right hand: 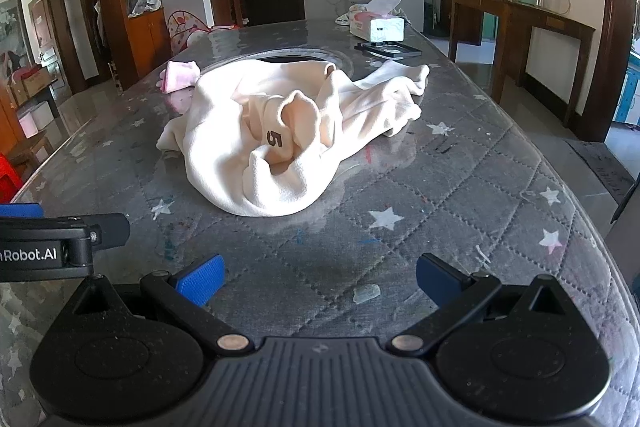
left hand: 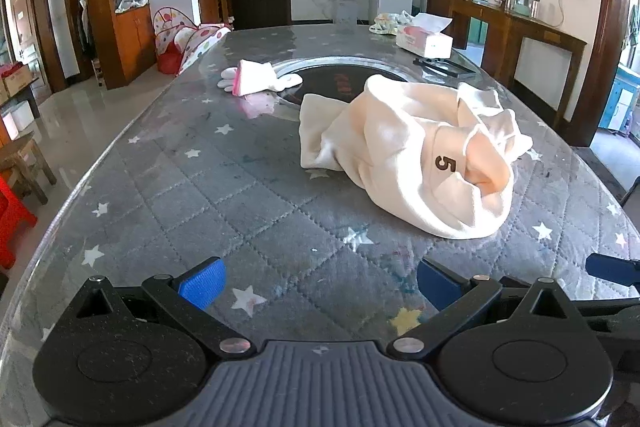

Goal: Fold clothes

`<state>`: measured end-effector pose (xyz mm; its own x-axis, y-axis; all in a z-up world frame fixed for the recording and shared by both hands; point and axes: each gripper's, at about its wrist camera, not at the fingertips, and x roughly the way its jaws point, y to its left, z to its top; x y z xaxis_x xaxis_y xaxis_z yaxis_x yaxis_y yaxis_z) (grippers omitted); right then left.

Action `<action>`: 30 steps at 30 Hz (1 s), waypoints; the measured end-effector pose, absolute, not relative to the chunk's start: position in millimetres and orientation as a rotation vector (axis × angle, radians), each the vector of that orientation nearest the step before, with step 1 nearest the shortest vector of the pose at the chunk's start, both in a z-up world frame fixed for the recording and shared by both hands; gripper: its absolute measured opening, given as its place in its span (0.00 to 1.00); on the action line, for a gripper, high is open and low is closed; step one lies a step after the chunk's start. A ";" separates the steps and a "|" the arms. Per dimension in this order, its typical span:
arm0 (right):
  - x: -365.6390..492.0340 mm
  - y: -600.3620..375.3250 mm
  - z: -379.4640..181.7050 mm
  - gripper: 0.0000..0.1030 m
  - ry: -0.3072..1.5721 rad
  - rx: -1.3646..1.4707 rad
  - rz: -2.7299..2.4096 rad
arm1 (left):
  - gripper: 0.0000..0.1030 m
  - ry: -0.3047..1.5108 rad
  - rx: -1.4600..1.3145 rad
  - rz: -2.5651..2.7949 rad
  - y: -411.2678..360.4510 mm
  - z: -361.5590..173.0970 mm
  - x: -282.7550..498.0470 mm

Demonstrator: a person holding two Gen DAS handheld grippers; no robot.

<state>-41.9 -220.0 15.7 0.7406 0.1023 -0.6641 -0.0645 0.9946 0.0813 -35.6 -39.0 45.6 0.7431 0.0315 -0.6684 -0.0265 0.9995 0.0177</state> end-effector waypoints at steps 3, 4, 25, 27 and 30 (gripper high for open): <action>-41.7 -220.4 15.6 1.00 0.732 0.054 0.091 | 1.00 0.731 0.009 0.035 -39.5 45.6 -36.0; -41.5 -220.4 15.3 1.00 0.733 0.054 0.091 | 1.00 0.732 0.012 0.037 -39.8 45.4 -35.6; -38.9 -221.5 12.2 1.00 0.745 0.058 0.087 | 1.00 0.735 0.031 0.032 -44.7 45.7 -33.8; -38.7 -221.2 12.1 1.00 0.744 0.057 0.087 | 1.00 0.733 0.036 0.030 -45.7 45.8 -33.6; -38.3 -220.9 11.9 1.00 0.745 0.057 0.086 | 1.00 0.736 0.037 0.027 -46.5 45.5 -32.8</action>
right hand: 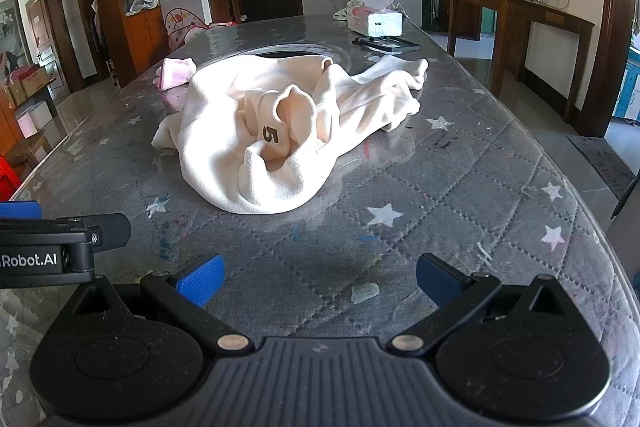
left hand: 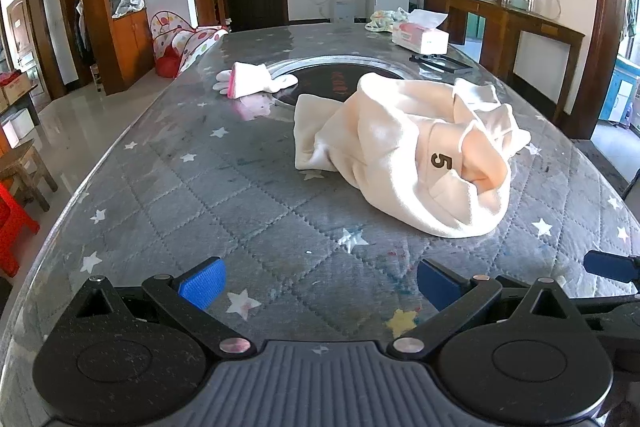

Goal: Fold clothes

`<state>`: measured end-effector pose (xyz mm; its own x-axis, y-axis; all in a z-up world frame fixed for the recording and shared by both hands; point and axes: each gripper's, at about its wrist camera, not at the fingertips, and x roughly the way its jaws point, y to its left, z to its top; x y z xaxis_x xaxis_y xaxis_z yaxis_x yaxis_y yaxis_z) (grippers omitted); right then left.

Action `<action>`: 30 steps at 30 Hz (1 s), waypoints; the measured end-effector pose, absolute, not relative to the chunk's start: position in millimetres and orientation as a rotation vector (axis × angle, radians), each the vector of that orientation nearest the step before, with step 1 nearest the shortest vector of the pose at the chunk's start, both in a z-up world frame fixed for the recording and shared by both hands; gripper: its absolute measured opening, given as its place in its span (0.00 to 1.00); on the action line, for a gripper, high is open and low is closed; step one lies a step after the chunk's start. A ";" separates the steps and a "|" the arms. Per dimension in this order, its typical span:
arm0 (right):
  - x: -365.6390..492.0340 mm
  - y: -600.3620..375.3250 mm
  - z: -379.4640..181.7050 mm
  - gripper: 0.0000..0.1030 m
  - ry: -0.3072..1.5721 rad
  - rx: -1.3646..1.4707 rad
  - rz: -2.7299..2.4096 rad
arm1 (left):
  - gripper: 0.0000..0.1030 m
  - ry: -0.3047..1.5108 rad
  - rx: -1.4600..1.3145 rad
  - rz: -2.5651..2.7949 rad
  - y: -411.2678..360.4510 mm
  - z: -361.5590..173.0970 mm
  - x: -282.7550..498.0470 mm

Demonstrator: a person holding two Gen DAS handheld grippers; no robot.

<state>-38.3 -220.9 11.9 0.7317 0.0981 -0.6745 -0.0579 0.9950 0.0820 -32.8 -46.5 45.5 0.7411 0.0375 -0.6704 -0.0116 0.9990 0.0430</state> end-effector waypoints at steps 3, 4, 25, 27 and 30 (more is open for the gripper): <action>-37.8 -221.1 11.5 1.00 0.747 0.058 0.085 | 1.00 0.737 0.038 0.027 -46.9 45.3 -32.5; -37.6 -221.2 11.4 1.00 0.748 0.059 0.085 | 1.00 0.737 0.038 0.026 -47.0 45.3 -32.3; -36.2 -221.5 9.8 1.00 0.753 0.058 0.086 | 1.00 0.739 0.041 0.008 -50.7 44.7 -31.7; -36.1 -221.5 9.8 1.00 0.752 0.059 0.087 | 1.00 0.738 0.042 0.005 -51.2 44.8 -31.8; -36.0 -221.5 9.9 1.00 0.752 0.059 0.087 | 1.00 0.738 0.044 0.006 -51.5 45.2 -31.6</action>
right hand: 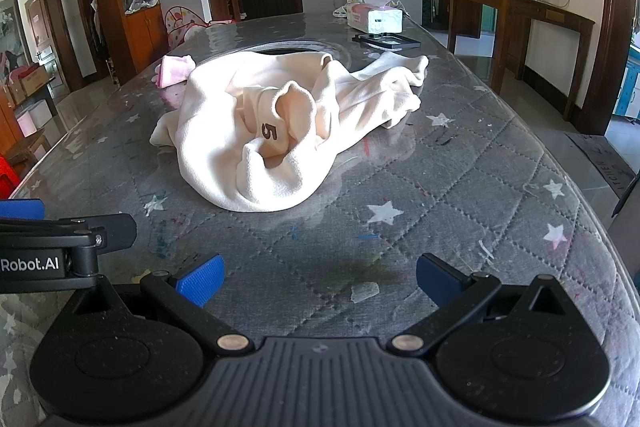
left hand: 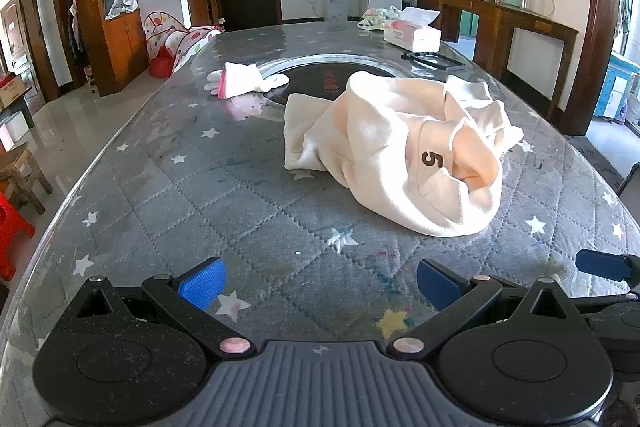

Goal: Fold clothes

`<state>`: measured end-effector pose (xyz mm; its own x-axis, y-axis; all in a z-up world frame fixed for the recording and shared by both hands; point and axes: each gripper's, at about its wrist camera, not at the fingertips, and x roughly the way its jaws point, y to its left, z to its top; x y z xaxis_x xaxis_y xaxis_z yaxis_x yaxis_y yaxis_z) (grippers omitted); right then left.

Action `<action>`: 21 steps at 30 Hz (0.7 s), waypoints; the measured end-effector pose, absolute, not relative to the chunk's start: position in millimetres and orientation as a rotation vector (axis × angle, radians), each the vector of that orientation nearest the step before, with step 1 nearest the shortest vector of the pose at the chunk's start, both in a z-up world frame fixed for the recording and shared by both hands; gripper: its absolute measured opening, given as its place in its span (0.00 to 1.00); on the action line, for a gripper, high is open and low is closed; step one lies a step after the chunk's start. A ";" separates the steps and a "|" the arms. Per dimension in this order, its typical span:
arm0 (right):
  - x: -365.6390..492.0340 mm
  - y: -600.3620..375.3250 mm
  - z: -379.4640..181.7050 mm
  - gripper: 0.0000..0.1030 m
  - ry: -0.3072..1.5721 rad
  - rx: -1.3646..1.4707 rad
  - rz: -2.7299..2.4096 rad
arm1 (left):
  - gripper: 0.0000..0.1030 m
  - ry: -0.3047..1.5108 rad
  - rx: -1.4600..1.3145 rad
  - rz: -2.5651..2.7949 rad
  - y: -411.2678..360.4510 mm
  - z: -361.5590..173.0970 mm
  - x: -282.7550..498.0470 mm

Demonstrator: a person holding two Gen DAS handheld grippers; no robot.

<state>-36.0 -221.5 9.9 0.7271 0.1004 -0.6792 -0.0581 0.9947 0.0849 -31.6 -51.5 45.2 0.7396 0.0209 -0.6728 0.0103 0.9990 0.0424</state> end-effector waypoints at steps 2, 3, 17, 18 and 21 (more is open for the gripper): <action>-36.2 -221.9 9.9 1.00 0.752 0.061 0.088 | 1.00 0.741 0.046 0.010 -51.9 45.2 -31.2; -36.1 -221.9 9.9 1.00 0.752 0.060 0.088 | 1.00 0.741 0.050 0.013 -52.1 45.1 -30.9; -36.3 -220.1 9.8 1.00 0.754 0.056 0.091 | 1.00 0.746 0.067 0.026 -54.0 44.6 -29.6; -36.0 -219.9 9.8 1.00 0.754 0.055 0.091 | 1.00 0.745 0.070 0.027 -54.2 44.6 -29.5; -35.7 -219.4 9.9 1.00 0.754 0.053 0.092 | 1.00 0.745 0.076 0.025 -54.8 44.8 -29.0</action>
